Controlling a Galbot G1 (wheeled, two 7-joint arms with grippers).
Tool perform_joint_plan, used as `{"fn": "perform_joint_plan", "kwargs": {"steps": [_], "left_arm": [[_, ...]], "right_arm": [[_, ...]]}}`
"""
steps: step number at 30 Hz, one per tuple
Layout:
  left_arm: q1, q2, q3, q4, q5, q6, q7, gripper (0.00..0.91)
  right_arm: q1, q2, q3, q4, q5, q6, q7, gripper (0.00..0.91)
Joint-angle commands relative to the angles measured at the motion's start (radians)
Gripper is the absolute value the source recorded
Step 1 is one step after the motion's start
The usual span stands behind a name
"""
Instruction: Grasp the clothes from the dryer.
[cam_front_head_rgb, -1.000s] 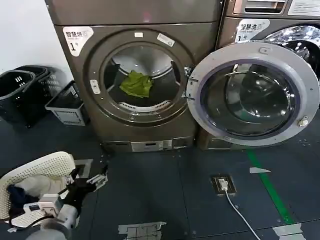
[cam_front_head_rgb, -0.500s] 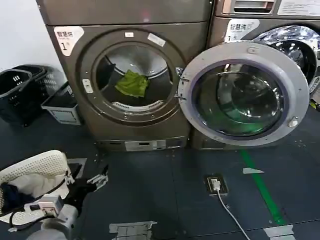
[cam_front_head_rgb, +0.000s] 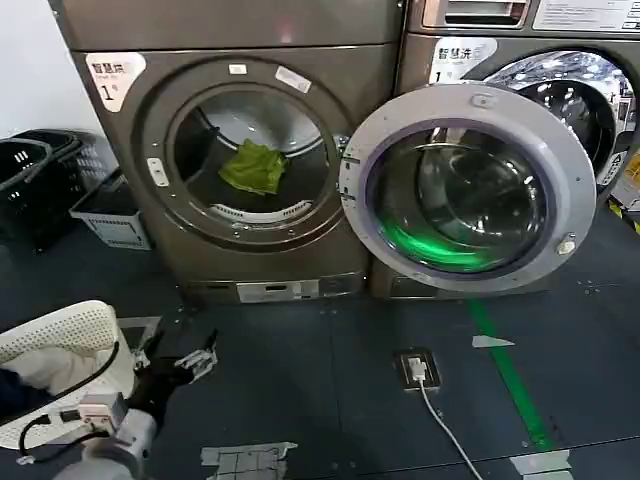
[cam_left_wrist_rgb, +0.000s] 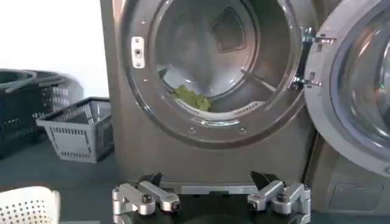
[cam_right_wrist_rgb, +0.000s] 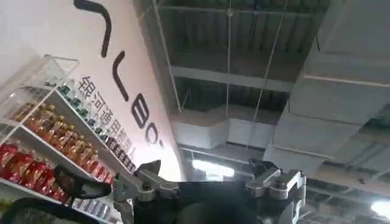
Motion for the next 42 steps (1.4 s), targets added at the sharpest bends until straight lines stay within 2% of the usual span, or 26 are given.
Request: {"fn": "perform_joint_plan", "kwargs": {"steps": [1,14,42], "left_arm": [[-0.001,0.001,-0.001,0.000,-0.001,0.000,0.001,0.907],[-0.013,0.000,0.003,0.006,-0.001,-0.001,0.003,0.907],[-0.042,0.031,0.033,0.008,-0.004,-0.033,0.036,0.907]], "right_arm": [[0.001,0.000,0.000,0.001,0.007,0.006,-0.004,0.907],[-0.005,-0.003,0.010,-0.001,0.030,0.029,-0.009,0.907],[-0.034,0.005,0.041,0.001,0.039,0.030,-0.010,0.907]]}}
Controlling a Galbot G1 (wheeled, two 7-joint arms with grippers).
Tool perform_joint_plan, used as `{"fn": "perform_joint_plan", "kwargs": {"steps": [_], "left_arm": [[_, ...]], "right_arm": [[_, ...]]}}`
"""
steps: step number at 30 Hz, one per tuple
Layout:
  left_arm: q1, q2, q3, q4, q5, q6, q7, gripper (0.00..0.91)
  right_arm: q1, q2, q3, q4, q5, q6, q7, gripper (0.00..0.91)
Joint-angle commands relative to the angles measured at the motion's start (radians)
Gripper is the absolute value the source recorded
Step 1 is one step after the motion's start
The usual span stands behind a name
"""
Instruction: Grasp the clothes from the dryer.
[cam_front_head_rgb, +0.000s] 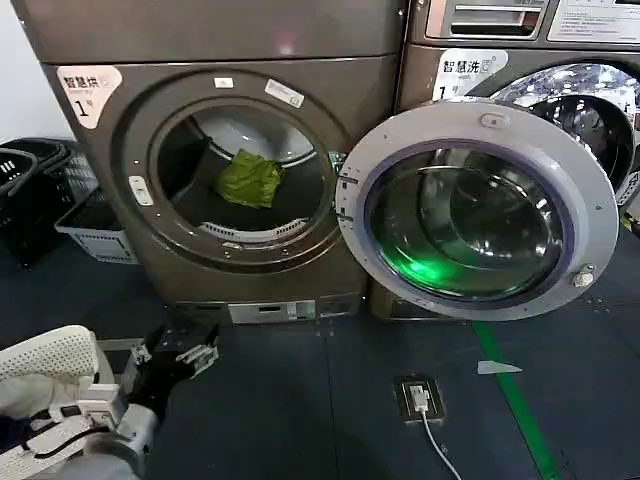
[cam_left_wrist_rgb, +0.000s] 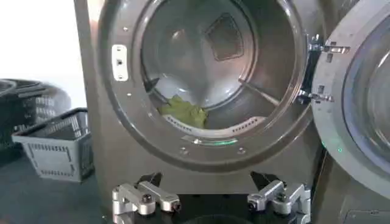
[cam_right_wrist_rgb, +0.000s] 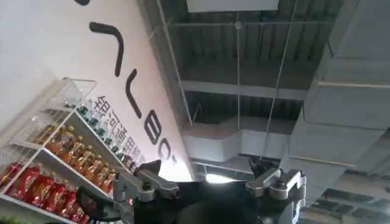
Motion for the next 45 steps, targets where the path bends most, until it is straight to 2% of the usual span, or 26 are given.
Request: {"fn": "perform_joint_plan", "kwargs": {"steps": [1,45], "left_arm": [[-0.004,0.001,0.003,0.002,-0.001,-0.004,0.003,0.907],[-0.033,0.015,0.037,0.029,0.003,-0.007,0.009,0.907]], "right_arm": [[0.000,0.001,0.001,0.001,0.000,0.001,0.001,0.907],[-0.024,0.019,0.037,0.001,0.003,-0.001,-0.011,0.907]]}}
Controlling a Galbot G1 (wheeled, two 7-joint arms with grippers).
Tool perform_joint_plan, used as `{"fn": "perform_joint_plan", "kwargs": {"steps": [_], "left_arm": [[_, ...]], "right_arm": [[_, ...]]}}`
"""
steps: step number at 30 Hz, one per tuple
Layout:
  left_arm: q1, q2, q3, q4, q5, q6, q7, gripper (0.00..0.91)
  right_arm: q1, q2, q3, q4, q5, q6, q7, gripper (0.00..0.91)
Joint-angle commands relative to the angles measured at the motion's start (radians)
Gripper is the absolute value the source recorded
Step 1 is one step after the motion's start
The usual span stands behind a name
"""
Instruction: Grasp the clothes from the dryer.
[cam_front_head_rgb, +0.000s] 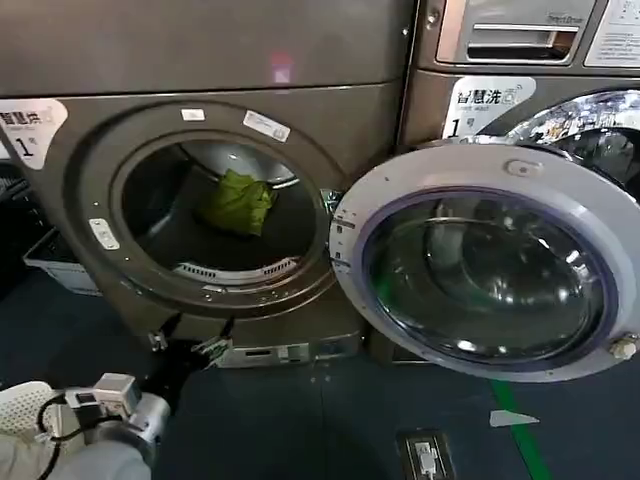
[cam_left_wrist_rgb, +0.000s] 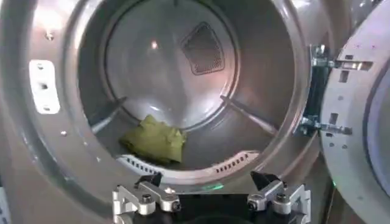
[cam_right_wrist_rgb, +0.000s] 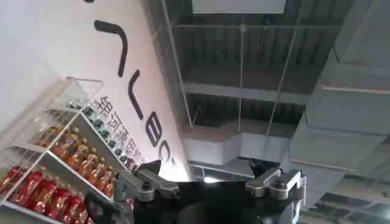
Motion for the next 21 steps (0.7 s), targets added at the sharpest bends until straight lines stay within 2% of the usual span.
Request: {"fn": "perform_joint_plan", "kwargs": {"steps": [1,21], "left_arm": [[0.000,0.003,0.000,-0.001,0.000,0.000,0.000,0.907],[0.000,0.007,-0.020,0.002,-0.005,-0.001,-0.001,0.907]], "right_arm": [[0.001,0.001,0.000,0.001,0.001,0.000,0.000,0.907],[0.002,-0.001,-0.007,0.008,0.003,-0.001,-0.004,0.907]]}}
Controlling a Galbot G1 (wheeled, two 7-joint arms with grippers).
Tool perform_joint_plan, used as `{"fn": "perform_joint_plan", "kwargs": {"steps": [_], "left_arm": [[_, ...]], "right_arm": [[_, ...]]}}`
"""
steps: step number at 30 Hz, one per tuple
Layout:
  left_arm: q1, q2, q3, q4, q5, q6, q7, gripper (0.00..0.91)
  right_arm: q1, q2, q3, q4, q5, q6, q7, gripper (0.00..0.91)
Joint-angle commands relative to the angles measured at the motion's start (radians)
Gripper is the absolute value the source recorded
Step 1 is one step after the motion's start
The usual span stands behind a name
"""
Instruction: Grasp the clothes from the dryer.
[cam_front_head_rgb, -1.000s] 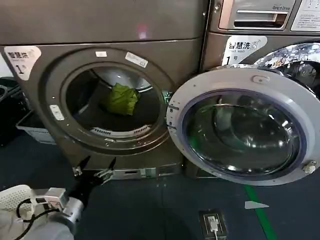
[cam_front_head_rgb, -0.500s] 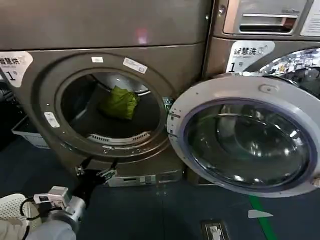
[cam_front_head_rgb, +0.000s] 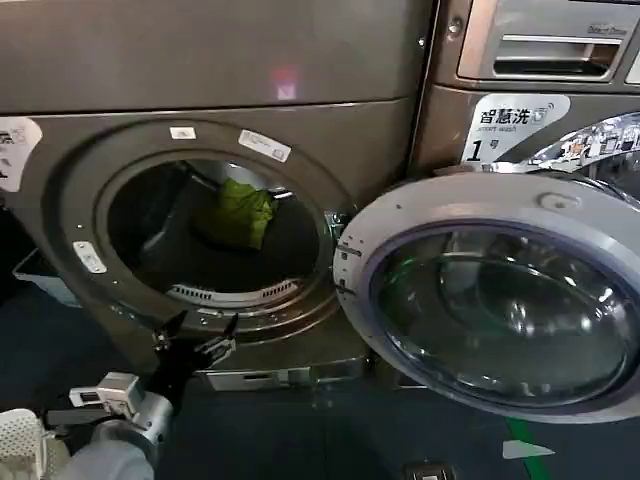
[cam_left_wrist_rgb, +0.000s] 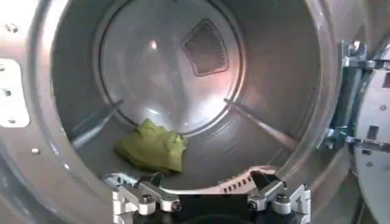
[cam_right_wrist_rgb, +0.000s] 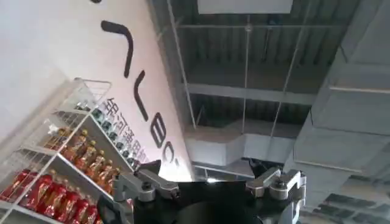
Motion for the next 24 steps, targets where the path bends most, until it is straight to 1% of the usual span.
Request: {"fn": "perform_joint_plan", "kwargs": {"steps": [1,8,24], "left_arm": [[0.000,0.000,-0.002,-0.002,-0.001,0.000,0.000,0.907],[-0.004,0.000,-0.007,0.000,-0.003,0.000,0.000,0.907],[-0.013,-0.002,-0.001,0.005,-0.003,0.000,0.001,0.907]], "right_arm": [[0.000,0.000,0.000,0.000,0.000,0.001,0.000,0.907],[0.006,0.005,-0.005,0.009,0.019,-0.005,-0.007,0.907],[-0.002,-0.002,0.009,0.005,0.016,-0.004,-0.009,0.907]]}}
